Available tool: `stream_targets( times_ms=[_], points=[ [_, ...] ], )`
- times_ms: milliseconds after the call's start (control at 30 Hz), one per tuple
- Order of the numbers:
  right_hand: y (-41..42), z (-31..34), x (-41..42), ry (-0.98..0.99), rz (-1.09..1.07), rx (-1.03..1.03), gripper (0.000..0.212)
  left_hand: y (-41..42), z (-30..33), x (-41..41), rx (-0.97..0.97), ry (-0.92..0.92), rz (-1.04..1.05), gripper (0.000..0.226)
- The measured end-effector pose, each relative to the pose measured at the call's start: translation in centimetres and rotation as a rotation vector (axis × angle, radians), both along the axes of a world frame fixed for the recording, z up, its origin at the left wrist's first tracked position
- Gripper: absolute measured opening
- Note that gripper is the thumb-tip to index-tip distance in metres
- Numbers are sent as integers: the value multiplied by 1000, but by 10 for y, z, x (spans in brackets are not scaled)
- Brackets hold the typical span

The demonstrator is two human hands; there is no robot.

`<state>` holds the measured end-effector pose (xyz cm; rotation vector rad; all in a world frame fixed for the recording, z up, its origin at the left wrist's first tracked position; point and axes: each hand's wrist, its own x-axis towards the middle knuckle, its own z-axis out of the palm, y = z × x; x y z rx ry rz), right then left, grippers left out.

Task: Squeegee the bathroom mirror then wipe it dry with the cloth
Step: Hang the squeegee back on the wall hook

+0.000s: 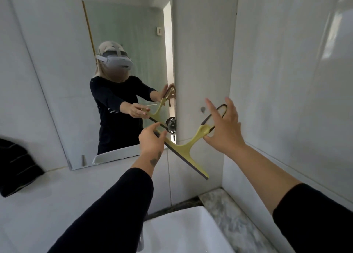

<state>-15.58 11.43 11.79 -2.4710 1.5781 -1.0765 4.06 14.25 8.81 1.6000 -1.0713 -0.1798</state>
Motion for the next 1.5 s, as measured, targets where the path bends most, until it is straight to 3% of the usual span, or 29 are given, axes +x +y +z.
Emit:
stream_targets(
  times_ms=[100,200,300,367,433,567,833,1233,1500],
  points=[
    [-2,6,9,-440,153,348,115,-4,-4,0,2,5,44,44],
    [-16,5,22,-783,130,479,113,-9,-16,2,52,9,80,44],
    [-33,-6,32,-894,-9,433,96,-16,-34,1,96,10,51,44],
    [-47,-14,37,-966,-86,395,72,-23,-49,1,118,-12,4,38],
    [-62,-21,41,-953,-125,362,54,-29,-64,3,134,-59,-29,29],
    [-98,-26,48,-818,-137,264,51,-48,-96,14,124,14,-157,9],
    [-164,-30,54,-653,-112,254,55,-94,-127,6,133,241,-362,11],
    [-191,-46,50,-614,-99,239,52,-117,-160,2,167,17,-431,21],
    [-194,-50,54,-574,-102,202,51,-118,-163,-3,171,-19,-423,28]
  ],
)
